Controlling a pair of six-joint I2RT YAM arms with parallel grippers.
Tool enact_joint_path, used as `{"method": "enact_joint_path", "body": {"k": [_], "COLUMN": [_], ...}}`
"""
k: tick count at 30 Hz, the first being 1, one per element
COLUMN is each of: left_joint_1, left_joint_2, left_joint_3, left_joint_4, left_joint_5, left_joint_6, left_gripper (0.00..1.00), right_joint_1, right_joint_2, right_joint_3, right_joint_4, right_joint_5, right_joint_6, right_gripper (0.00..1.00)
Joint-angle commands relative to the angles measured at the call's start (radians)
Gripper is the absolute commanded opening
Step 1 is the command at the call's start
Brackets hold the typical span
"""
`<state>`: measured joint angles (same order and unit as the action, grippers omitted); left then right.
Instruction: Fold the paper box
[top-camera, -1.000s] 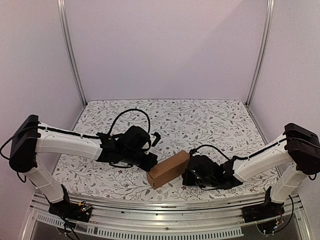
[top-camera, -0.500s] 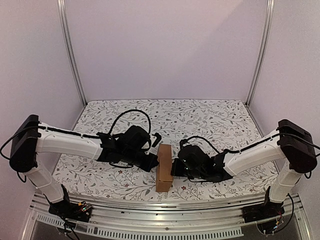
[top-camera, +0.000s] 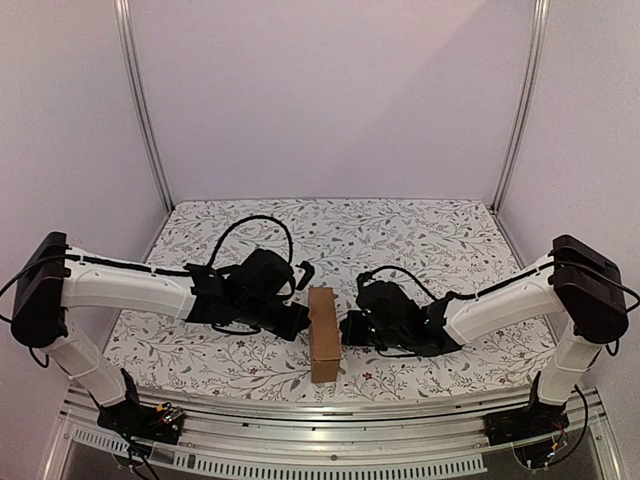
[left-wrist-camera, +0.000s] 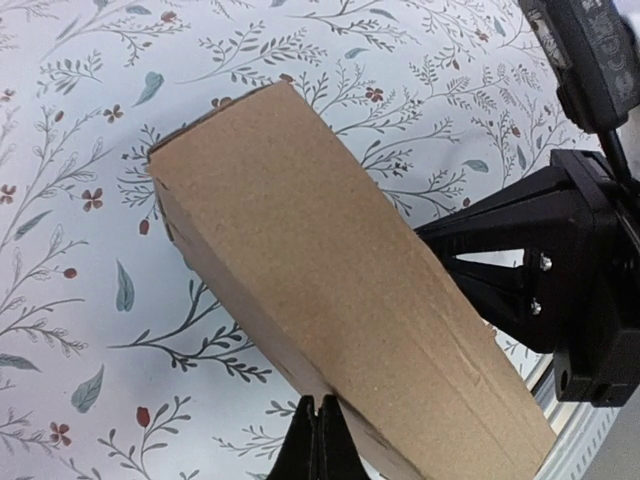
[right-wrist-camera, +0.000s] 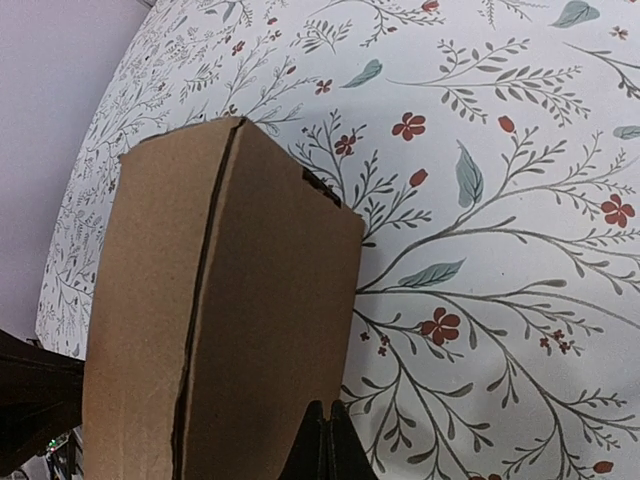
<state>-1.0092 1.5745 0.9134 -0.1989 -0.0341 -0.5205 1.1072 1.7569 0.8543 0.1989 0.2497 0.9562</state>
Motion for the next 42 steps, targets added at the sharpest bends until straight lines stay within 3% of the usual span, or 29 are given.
{"method": "enact_joint_path", "body": {"k": [1, 21, 33, 42], "left_joint_1": [0.017, 0.017, 0.017, 0.02], "left_joint_2": [-0.016, 0.058, -0.117, -0.073], "left_joint_3": [0.012, 0.087, 0.084, 0.052], "left_joint_4": [-0.01, 0.019, -0.135, -0.114], "left_joint_5": [0.008, 0.092, -0.09, -0.075], "left_joint_6": [-0.003, -0.013, 0.014, -0.044], "left_gripper": [0.0, 0.0, 0.0, 0.0], "right_joint_1": [-0.011, -0.016, -0.016, -0.016], "right_joint_2": [0.003, 0.073, 0.097, 0.113], "right_joint_3": [-0.04, -0.069, -0.074, -0.061], "right_joint_4": [0.0, 0.096, 0.124, 0.154], "right_joint_5": [-0.011, -0.13, -0.141, -0.169], "right_joint_6": [-0.026, -0.038, -0.035, -0.03], "right_gripper": [0.0, 0.0, 0.0, 0.0]}}
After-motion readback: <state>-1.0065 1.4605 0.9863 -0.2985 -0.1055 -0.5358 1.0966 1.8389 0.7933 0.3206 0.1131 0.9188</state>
